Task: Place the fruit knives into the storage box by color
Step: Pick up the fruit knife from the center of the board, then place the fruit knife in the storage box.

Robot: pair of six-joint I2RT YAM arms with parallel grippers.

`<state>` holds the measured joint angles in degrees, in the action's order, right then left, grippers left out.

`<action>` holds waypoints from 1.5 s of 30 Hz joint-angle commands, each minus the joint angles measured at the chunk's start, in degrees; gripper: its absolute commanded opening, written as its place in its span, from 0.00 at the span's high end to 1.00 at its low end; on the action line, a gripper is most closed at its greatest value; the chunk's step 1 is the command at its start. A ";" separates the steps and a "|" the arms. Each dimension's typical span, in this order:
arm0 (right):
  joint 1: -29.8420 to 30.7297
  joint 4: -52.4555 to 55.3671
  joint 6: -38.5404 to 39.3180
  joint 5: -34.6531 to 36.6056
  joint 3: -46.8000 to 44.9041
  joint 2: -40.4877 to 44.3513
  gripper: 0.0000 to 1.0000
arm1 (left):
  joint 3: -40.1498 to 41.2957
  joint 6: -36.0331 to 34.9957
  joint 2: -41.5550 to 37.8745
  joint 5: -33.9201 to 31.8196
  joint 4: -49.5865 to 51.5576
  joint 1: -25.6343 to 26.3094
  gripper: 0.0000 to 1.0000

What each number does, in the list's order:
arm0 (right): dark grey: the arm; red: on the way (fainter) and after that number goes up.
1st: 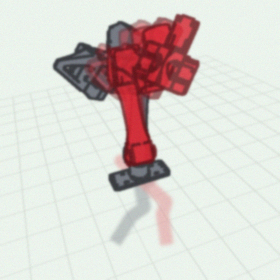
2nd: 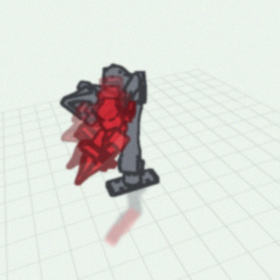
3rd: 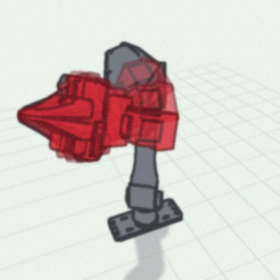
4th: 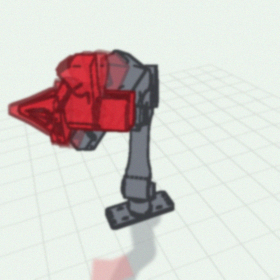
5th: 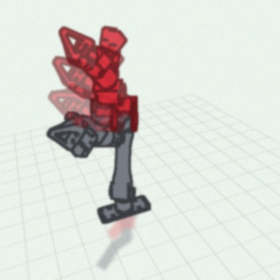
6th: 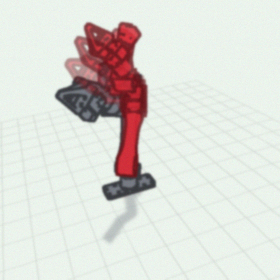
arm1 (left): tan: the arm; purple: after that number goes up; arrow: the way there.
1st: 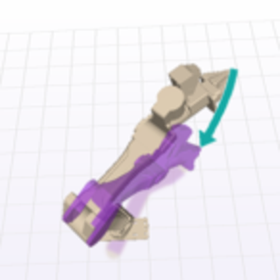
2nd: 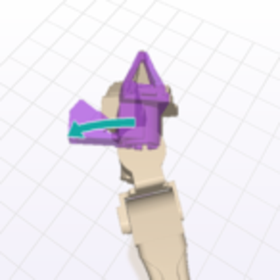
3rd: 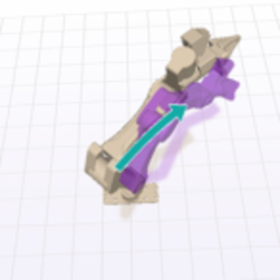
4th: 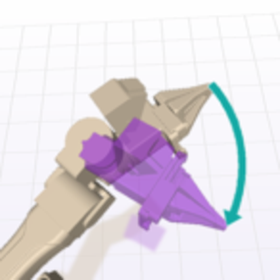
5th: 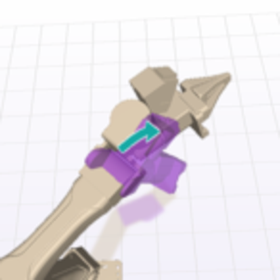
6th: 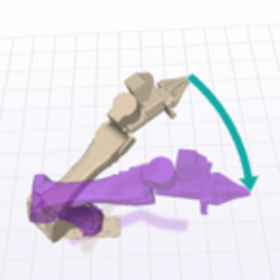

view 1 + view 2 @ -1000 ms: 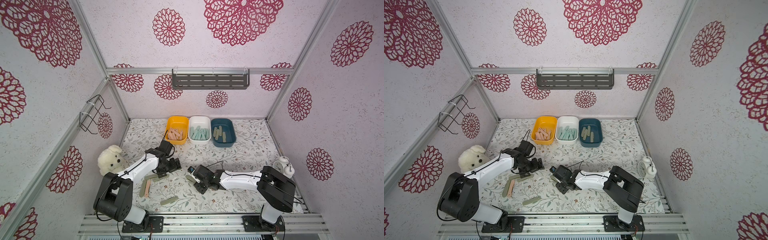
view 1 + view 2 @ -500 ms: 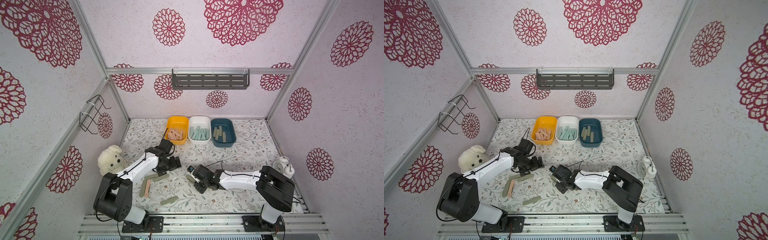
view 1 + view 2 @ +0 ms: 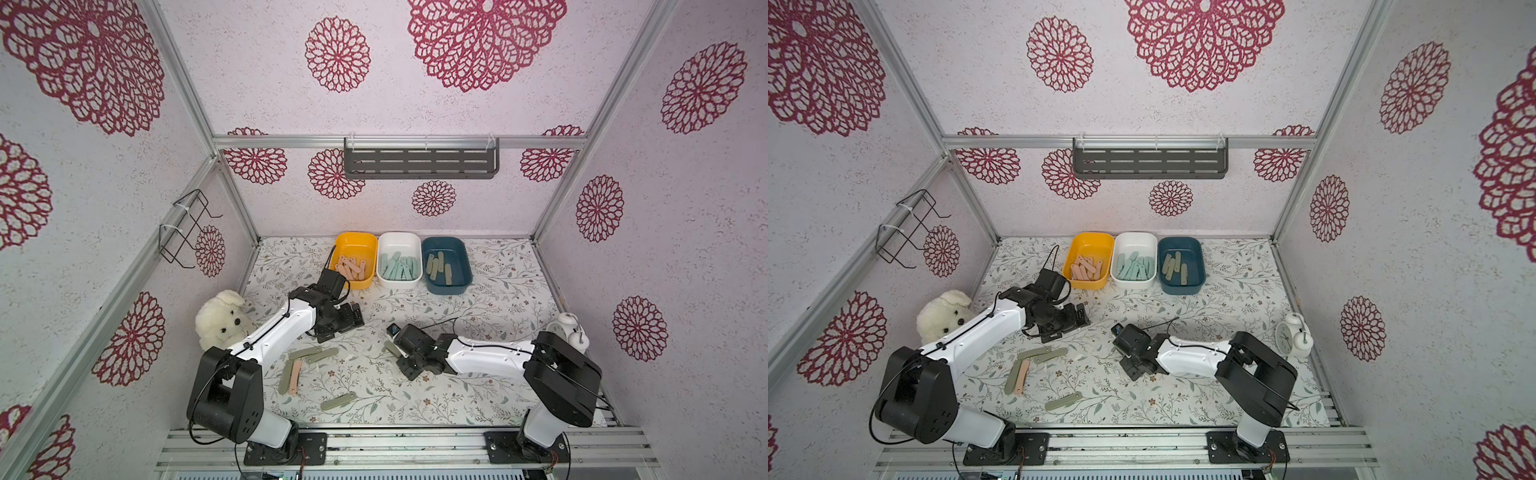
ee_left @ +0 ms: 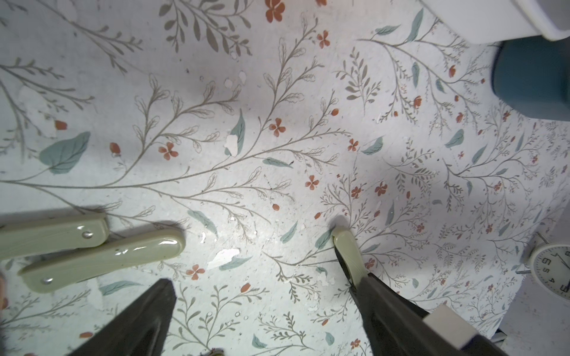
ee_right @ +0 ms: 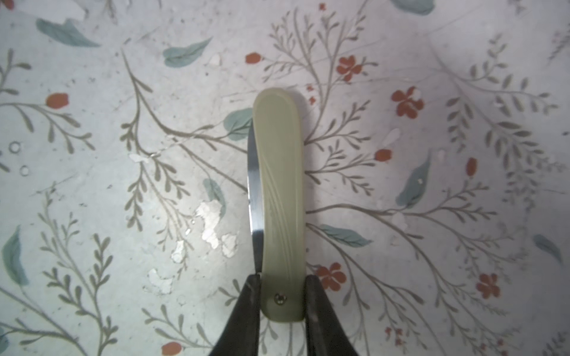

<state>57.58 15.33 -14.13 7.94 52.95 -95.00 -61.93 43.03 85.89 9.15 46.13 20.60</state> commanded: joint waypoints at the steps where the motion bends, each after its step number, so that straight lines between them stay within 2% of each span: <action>1: -2.89 1.62 -0.82 1.68 2.50 3.58 0.83 | -2.34 -1.27 0.59 -0.75 0.05 -0.90 0.03; 8: -11.74 1.96 2.34 0.73 7.33 5.88 0.83 | -6.26 -2.72 4.87 0.77 -0.07 -2.20 0.03; 14: -21.03 1.91 5.65 0.94 13.71 3.90 0.83 | -9.52 -3.59 8.50 1.93 -0.02 -3.37 0.03; 19: -29.07 0.34 6.84 0.15 20.06 -1.98 0.83 | -12.59 -4.33 11.85 2.47 0.84 -4.18 0.03; 24: -34.99 -0.01 6.28 -0.84 27.91 -11.70 0.83 | -14.65 -4.83 13.99 2.81 1.68 -5.12 0.03; 33: -38.15 -0.47 6.87 -1.19 40.19 -25.47 0.76 | -14.84 -5.54 13.89 2.16 3.78 -6.86 0.03; 37: -38.32 0.72 7.87 -1.10 43.65 -25.76 0.64 | -13.17 -6.01 11.76 0.95 5.97 -7.96 0.03; 41: -37.72 2.79 8.67 -2.15 44.36 -22.28 0.33 | -9.87 -4.51 8.45 -3.67 9.55 -8.99 0.03; 45: -35.36 3.92 9.06 -1.64 41.03 -16.94 0.09 | -4.40 -2.21 4.87 -5.39 10.35 -9.18 0.03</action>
<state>20.27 17.47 -5.74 6.28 94.91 -118.80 -69.34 39.18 93.73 6.46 53.87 11.66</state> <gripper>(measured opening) 0.882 0.973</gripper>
